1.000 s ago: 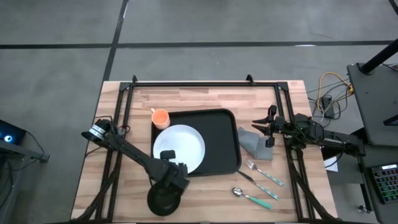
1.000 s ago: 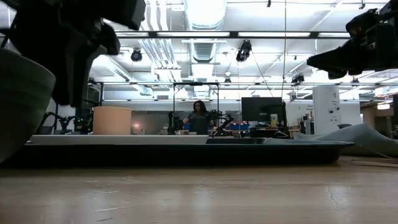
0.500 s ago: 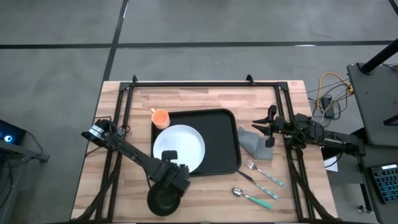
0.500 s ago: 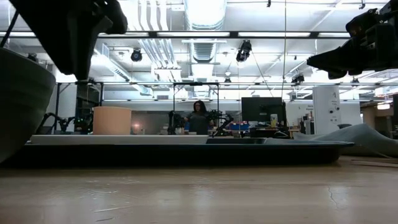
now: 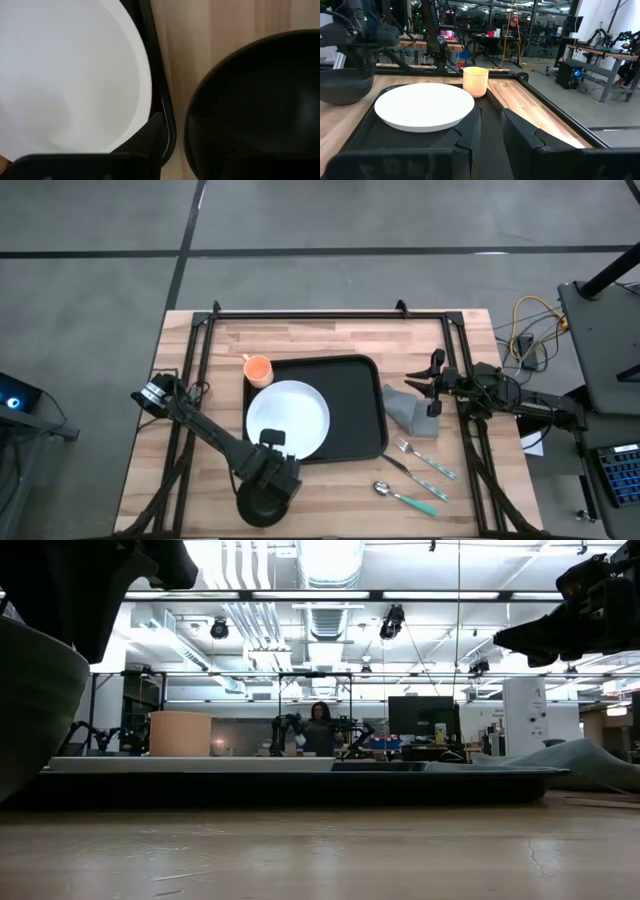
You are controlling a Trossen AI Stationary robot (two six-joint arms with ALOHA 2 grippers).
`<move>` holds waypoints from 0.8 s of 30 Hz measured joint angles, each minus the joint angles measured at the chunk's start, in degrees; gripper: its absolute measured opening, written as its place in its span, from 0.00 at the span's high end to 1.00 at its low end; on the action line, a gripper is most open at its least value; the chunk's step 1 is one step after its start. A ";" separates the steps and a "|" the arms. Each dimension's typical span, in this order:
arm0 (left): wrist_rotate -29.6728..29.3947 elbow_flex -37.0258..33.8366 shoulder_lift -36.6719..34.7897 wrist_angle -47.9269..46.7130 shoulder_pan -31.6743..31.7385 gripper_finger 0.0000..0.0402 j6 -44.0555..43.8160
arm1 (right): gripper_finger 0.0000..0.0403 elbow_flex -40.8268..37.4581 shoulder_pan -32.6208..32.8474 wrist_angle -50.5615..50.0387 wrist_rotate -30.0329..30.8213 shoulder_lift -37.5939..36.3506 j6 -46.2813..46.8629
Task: Set up tray
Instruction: Put the black bowl on top of the white plate on the black serving tray
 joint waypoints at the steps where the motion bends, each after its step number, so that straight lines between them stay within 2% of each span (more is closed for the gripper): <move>1: 0.01 -0.01 0.00 0.01 -0.01 0.82 0.00 | 0.83 0.01 0.00 0.01 -0.01 0.00 0.07; 15: 0.54 -4.24 0.04 2.82 -0.17 0.82 0.02 | 0.83 0.00 0.00 0.00 -0.01 0.00 0.02; 24: 2.97 -8.17 0.06 8.93 -0.17 0.82 0.74 | 0.83 0.00 0.00 0.00 0.01 0.00 -0.01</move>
